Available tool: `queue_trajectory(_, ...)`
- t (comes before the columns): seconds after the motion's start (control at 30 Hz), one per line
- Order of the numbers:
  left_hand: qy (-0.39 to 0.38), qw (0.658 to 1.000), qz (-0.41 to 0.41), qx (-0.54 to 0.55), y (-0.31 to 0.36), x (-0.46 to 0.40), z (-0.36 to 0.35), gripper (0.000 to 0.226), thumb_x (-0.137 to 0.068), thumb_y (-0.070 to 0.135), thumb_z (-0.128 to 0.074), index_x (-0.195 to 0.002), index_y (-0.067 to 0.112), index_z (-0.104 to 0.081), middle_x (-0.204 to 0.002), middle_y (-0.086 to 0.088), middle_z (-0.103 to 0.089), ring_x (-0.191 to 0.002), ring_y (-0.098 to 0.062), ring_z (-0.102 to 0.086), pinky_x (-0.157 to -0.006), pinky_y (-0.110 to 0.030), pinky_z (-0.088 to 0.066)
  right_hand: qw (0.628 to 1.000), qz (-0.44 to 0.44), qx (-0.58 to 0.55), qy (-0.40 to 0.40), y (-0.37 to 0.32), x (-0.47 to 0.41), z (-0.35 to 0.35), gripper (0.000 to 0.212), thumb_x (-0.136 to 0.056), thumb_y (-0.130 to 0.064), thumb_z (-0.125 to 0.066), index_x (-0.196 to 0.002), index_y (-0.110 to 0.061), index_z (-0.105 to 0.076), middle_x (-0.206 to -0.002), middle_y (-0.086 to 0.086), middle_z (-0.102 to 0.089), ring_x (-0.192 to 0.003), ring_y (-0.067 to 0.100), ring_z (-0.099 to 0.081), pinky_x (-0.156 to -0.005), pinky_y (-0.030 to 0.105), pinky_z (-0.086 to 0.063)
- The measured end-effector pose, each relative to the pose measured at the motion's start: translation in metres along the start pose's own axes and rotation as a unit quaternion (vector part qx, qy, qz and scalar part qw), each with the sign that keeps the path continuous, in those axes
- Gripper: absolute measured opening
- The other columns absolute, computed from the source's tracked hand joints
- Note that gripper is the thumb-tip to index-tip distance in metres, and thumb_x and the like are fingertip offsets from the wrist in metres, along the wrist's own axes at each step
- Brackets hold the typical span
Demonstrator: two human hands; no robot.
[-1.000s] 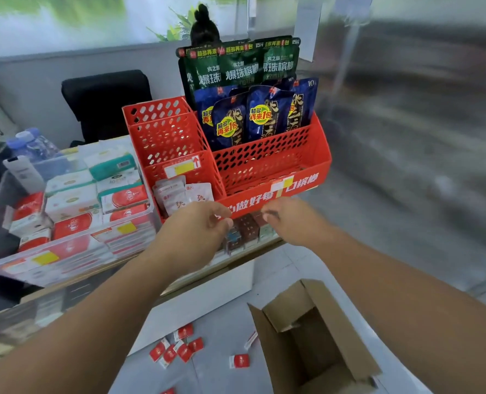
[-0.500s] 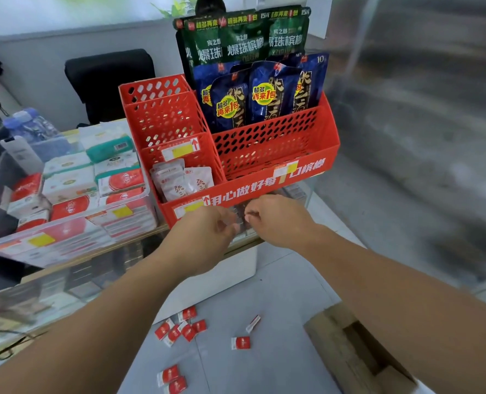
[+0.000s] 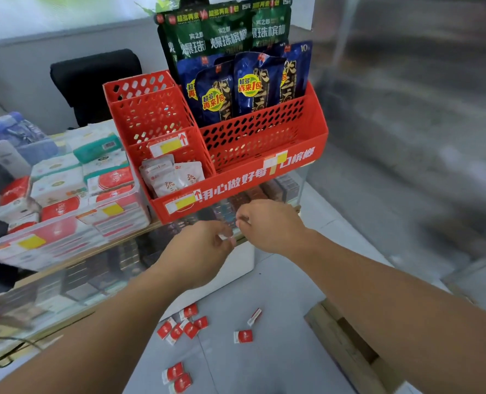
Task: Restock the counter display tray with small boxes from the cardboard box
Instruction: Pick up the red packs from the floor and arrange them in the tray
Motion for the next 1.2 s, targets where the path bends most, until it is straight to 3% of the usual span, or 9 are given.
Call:
queue_trajectory(0.13, -0.025, 0.999, -0.018, -0.033, -0.002, -0.016, -0.03, 0.027, -0.098, 0.033, -0.05, -0.117, 0.025, -0.067, -0.116, 0.005, -0.068, -0.095, -0.017, -0.066, -0.083, -0.031, -0.054, 0.999, -0.048, -0.003, -0.016, 0.022, 0.02, -0.026, 0.026, -0.1, -0.032, -0.043, -0.107, -0.023, -0.066, -0.101, 0.001, -0.066, -0.087, 0.023, -0.062, -0.068, 0.033, -0.049)
queue_trajectory(0.27, -0.047, 0.997, -0.032, -0.043, -0.013, -0.039, -0.069, 0.026, -0.097, 0.038, -0.049, -0.115, 0.03, -0.065, -0.111, 0.006, -0.07, -0.081, -0.012, -0.067, -0.076, -0.032, -0.057, 0.994, -0.11, -0.014, -0.024, 0.051, 0.04, -0.066, 0.029, -0.1, -0.035, -0.042, -0.115, -0.025, -0.066, -0.111, -0.001, -0.066, -0.099, 0.022, -0.063, -0.08, 0.036, -0.052)
queue_trajectory(0.47, -0.074, 0.995, -0.042, -0.054, -0.042, -0.071, -0.144, 0.03, -0.096, 0.04, -0.05, -0.121, 0.033, -0.063, -0.118, 0.006, -0.067, -0.098, -0.017, -0.064, -0.082, -0.028, -0.052, 0.983, -0.18, -0.025, -0.011, 0.087, 0.051, -0.13, 0.029, -0.099, -0.036, -0.044, -0.113, -0.026, -0.067, -0.107, -0.002, -0.066, -0.096, 0.023, -0.065, -0.079, 0.035, -0.053)
queue_trajectory(0.57, -0.086, 0.994, -0.038, -0.057, -0.061, -0.091, -0.186, 0.029, -0.095, 0.039, -0.05, -0.121, 0.033, -0.064, -0.117, 0.005, -0.068, -0.101, -0.019, -0.064, -0.087, -0.031, -0.051, 0.981, -0.193, -0.018, -0.01, 0.105, 0.047, -0.173, 0.027, -0.098, -0.035, -0.045, -0.112, -0.027, -0.067, -0.106, -0.003, -0.065, -0.095, 0.022, -0.065, -0.077, 0.034, -0.052)
queue_trajectory(0.8, -0.101, 0.993, -0.03, -0.051, -0.116, -0.139, -0.282, 0.028, -0.095, 0.04, -0.05, -0.118, 0.036, -0.065, -0.109, 0.009, -0.071, -0.095, -0.016, -0.065, -0.081, -0.029, -0.05, 0.976, -0.212, -0.033, -0.026, 0.154, 0.038, -0.289, 0.025, -0.096, -0.032, -0.048, -0.111, -0.027, -0.066, -0.104, -0.003, -0.064, -0.095, 0.023, -0.065, -0.076, 0.033, -0.05)
queue_trajectory(1.2, -0.101, 0.99, -0.031, -0.096, -0.245, -0.239, -0.461, 0.033, -0.095, 0.044, -0.049, -0.122, 0.032, -0.062, -0.122, 0.007, -0.066, -0.109, -0.02, -0.062, -0.091, -0.032, -0.048, 0.973, -0.215, -0.049, -0.07, 0.225, 0.017, -0.523, 0.028, -0.097, -0.028, -0.047, -0.12, -0.025, -0.063, -0.109, -0.003, -0.064, -0.099, 0.023, -0.064, -0.078, 0.034, -0.05)
Point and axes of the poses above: each hand's wrist, its own x-axis away from the middle knuckle, its own z-axis out of the back of the hand, y = z × x, the point moved 10 cm from there along -x, towards the middle knuckle
